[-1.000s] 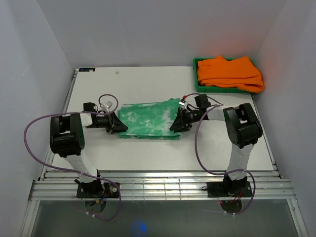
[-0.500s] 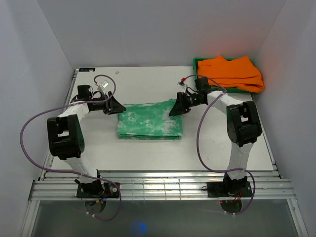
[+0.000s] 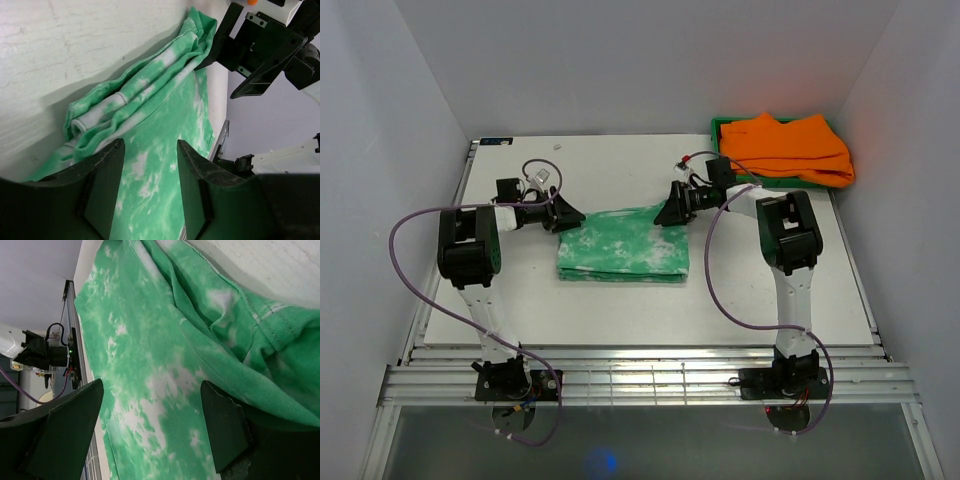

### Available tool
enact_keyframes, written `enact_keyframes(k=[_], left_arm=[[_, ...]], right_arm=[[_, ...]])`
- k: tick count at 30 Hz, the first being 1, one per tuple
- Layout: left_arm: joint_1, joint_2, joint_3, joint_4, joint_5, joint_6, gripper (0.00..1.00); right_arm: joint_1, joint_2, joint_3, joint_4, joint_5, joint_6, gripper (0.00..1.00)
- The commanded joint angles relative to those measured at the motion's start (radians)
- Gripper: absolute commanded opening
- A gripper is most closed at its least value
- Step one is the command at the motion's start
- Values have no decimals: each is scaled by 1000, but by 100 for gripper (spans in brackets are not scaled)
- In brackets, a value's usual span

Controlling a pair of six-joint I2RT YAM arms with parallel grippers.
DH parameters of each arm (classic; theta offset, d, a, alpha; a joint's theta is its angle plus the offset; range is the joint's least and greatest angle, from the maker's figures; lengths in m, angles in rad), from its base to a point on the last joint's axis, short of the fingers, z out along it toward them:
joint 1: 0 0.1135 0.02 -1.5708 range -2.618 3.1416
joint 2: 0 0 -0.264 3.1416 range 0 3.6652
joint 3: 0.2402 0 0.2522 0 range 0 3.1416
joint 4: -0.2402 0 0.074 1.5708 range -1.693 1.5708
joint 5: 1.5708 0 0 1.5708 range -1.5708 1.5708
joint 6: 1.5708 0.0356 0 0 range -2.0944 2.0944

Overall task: Fold and stack the trousers
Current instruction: Fold the trousers, then neatly place the folded trousers to the corner

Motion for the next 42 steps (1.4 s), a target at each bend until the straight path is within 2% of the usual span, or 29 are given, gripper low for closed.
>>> enact_keyframes(k=[1,5,6,7,8,9,10,13,14,15,17,18,21,24,27,32,35,38,42], left_arm=[[1,-51,82,-17,-122,79,59],[-15,-217,169,-194,-279,204,72],[-47,-294,196,-303,-341,293,73],[-69,-336,214,-350,-484,327,74],[-98,-379,225,-382,-566,352,89],[-165,-421,217,-431,-632,376,98],[-189,-495,205,-453,-687,378,98],[-313,-580,165,-542,-871,265,98],[-346,-587,161,-568,-995,225,98],[-408,-593,142,-605,-1043,185,98],[-460,-610,119,-619,-1152,89,98],[-504,-613,87,-605,-1171,68,98],[-548,-558,94,-640,-1167,-2,98],[-623,-510,95,-636,-1122,-85,98],[-702,-418,117,-645,-1157,-143,98],[-721,-276,115,-692,-1189,-229,98],[-721,-184,108,-711,-1261,-249,98],[-669,-98,154,-732,-1306,-242,98],[-481,20,249,-760,-1326,-168,96]], right_arm=[[1,-46,22,24,78,-5,85],[0,-214,11,-45,105,-24,89],[-2,-257,7,-74,128,-56,91],[-8,-344,4,-140,159,-82,96],[-12,-389,-4,-166,227,-108,90],[-17,-438,-37,-191,266,-135,90],[-29,-536,-59,-233,310,-195,90],[-61,-714,-169,-269,496,-325,90],[-71,-751,-200,-278,563,-341,90],[-86,-790,-255,-283,591,-349,90],[-126,-877,-301,-289,686,-347,90],[-135,-900,-320,-298,714,-346,90],[-173,-974,-375,-335,759,-366,90],[-247,-1028,-441,-337,742,-357,90],[-284,-1043,-492,-329,705,-329,90],[-344,-1028,-515,-315,674,-304,90],[-356,-994,-498,-312,667,-303,90],[-361,-954,-464,-314,665,-315,90],[-362,-914,-435,-312,650,-326,90]])
